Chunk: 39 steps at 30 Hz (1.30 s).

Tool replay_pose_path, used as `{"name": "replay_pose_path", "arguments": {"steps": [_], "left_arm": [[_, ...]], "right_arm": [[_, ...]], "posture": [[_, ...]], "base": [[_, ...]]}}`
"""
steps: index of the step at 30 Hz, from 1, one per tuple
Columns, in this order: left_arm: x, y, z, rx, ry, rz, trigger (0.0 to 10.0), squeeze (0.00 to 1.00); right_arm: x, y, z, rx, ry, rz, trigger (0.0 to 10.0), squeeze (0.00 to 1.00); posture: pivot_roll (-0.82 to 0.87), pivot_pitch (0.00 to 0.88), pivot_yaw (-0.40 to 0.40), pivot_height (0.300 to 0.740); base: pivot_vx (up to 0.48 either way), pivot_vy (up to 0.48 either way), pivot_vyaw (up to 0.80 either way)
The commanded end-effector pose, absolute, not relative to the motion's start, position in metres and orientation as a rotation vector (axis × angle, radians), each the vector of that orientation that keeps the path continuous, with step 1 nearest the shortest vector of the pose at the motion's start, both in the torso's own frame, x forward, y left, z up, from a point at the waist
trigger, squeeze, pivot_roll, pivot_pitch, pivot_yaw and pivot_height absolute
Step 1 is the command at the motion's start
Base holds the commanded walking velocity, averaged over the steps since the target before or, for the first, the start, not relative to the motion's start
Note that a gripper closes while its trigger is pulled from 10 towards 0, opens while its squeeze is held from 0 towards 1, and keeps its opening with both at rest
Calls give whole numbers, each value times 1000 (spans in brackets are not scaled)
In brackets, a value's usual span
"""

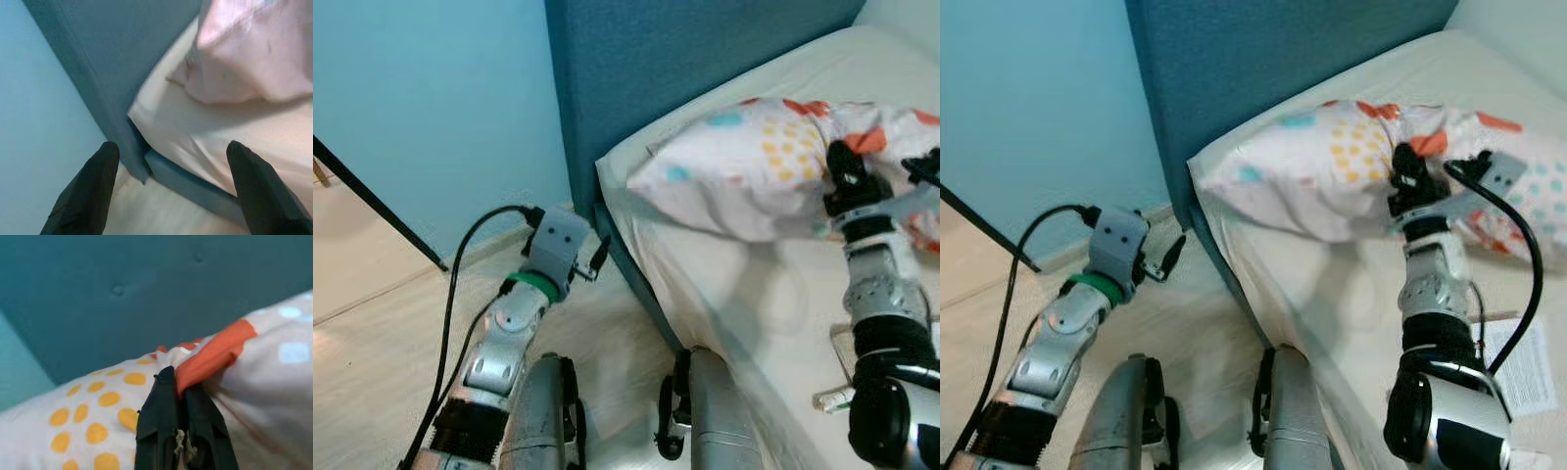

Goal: Clean up the room

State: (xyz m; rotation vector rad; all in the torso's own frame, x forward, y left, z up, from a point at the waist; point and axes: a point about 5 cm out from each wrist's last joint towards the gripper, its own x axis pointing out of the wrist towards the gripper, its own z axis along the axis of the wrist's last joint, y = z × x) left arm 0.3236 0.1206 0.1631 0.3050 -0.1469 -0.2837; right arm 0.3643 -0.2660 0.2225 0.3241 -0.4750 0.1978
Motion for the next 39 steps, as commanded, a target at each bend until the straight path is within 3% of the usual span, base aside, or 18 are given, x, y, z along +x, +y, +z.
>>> {"name": "replay_pose_path", "arguments": {"steps": [1,11,17,26,30,37,39], "left_arm": [[326,130,173,290,-176,-267,10000,0],[335,152,201,304,-250,-211,10000,0],[334,145,197,305,-252,-223,10000,0],[334,145,196,305,-248,-229,10000,0],[335,143,197,305,-253,-233,10000,0],[335,141,196,301,-250,-235,10000,0],[334,138,194,298,-245,-239,10000,0]], "right_arm": [[359,-264,235,180,-482,297,0,0],[344,-287,289,-147,-574,309,0,0],[332,-318,323,-159,-727,67,0,0],[327,-304,344,-208,-798,130,0,0],[323,-294,379,-280,-899,160,0,0],[343,-295,361,-275,-776,145,0,0],[368,-287,320,-233,-578,143,0,0]], "posture": [[28,238,7,622],[12,238,8,622],[12,237,7,622],[13,236,13,622],[13,233,14,622],[11,235,12,622],[36,237,13,622]], "base": [[0,0,0],[0,0,0],[0,0,0],[0,0,0],[0,0,0],[0,0,0],[0,0,0]]}}
